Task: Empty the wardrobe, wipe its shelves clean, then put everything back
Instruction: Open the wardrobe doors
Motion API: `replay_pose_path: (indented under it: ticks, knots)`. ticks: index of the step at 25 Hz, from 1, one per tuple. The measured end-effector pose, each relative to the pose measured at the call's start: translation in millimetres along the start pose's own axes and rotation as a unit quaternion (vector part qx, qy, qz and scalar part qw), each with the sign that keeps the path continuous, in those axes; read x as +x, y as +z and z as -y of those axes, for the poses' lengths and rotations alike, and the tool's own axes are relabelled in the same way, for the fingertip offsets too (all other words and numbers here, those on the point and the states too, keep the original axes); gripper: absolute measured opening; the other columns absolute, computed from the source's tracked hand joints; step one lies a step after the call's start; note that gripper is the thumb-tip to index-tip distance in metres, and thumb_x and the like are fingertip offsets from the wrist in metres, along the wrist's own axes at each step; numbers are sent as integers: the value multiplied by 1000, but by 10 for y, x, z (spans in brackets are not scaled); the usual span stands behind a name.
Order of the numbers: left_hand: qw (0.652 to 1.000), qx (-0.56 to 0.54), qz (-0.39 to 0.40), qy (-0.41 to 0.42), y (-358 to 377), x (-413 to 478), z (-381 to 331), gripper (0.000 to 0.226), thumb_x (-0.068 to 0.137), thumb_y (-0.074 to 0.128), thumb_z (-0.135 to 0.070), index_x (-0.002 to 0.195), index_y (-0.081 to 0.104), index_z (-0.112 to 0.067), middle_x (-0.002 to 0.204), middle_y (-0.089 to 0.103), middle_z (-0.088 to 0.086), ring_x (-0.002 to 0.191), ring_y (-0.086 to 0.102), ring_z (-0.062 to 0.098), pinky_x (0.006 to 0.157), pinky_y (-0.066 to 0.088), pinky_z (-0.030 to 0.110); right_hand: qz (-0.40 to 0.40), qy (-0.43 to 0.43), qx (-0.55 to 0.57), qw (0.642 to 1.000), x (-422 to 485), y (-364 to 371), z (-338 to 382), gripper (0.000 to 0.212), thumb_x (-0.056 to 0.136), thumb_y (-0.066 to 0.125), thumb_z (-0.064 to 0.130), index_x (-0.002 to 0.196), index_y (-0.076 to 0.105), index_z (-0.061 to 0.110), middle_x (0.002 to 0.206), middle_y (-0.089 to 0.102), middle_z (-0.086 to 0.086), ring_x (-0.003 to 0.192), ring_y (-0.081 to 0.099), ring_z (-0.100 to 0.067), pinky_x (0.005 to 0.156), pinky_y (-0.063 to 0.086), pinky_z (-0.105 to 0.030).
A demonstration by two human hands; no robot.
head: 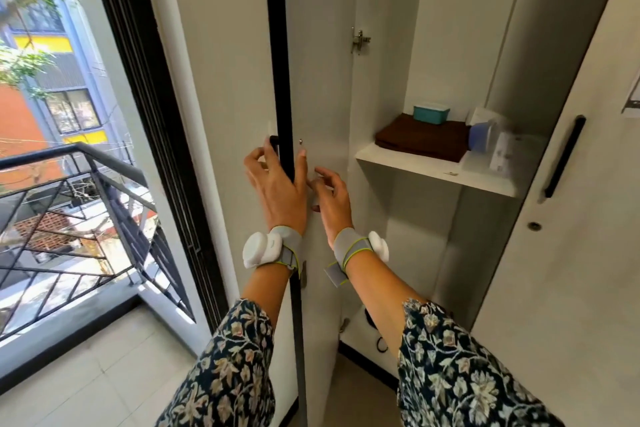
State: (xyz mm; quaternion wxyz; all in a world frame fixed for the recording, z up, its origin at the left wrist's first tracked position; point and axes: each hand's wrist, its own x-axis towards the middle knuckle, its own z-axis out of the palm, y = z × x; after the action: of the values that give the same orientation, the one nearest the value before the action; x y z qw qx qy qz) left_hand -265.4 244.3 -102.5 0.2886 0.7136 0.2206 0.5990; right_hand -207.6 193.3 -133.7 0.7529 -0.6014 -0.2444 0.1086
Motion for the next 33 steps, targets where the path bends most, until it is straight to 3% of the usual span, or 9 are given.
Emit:
replay_pose_path:
  ticks: [3,8,13,18,23,28,30,33]
  knots:
    - [999,34,-29,-10,-155,103,291,51,94,55,-34,133,48,-3,114,46,18,99,44,20,88,39,24,33,-8,-30,999,35,247,-81,32,86,59,24,118,59,29,122,50,-3,100,58,-14,89,51,-36]
    - [997,56,-49,-37,-391,415,639,37,92,59,-30,111,58,1,103,52,19,91,56,32,79,46,31,84,-14,-76,993,74,679,-191,41,87,61,18,126,55,27,124,45,-1,98,55,-9,94,51,-37]
    - [996,71,-46,-42,-432,598,895,38,91,58,-32,113,58,-1,106,51,18,94,55,32,79,51,42,77,-13,-80,994,144,913,-272,42,85,61,17,125,54,28,125,44,1,106,56,-16,94,51,-38]
    - [995,77,-40,-47,-436,628,989,39,93,57,-29,120,54,-1,110,49,19,100,53,32,81,44,29,78,-38,-87,992,191,977,-329,45,84,62,14,126,53,27,125,44,2,106,56,-16,88,48,-24]
    - [995,79,-44,-52,-435,609,978,40,93,56,-28,124,52,-3,111,48,19,101,52,32,81,44,29,75,-58,-100,990,218,989,-360,46,83,63,12,126,53,26,122,44,2,104,57,-16,85,46,-22]
    - [996,26,-47,-75,-418,619,966,41,92,59,-24,128,52,-7,112,46,15,104,55,29,85,53,42,99,-55,-123,986,232,913,-329,45,88,58,12,131,51,23,127,44,-1,111,55,-15,92,47,-26]
    - [992,16,-72,-99,-393,546,911,44,89,59,-17,131,50,-9,117,45,15,110,51,29,93,48,40,100,-60,-138,984,200,861,-324,42,89,55,9,130,52,20,128,44,-3,112,54,-16,92,44,-22]
    - [982,52,-130,-127,-240,290,658,50,81,55,-9,130,46,-13,126,42,13,116,40,29,104,28,33,79,-77,-150,982,197,610,-302,36,90,53,6,124,55,18,123,45,-5,110,54,-17,90,42,-20]
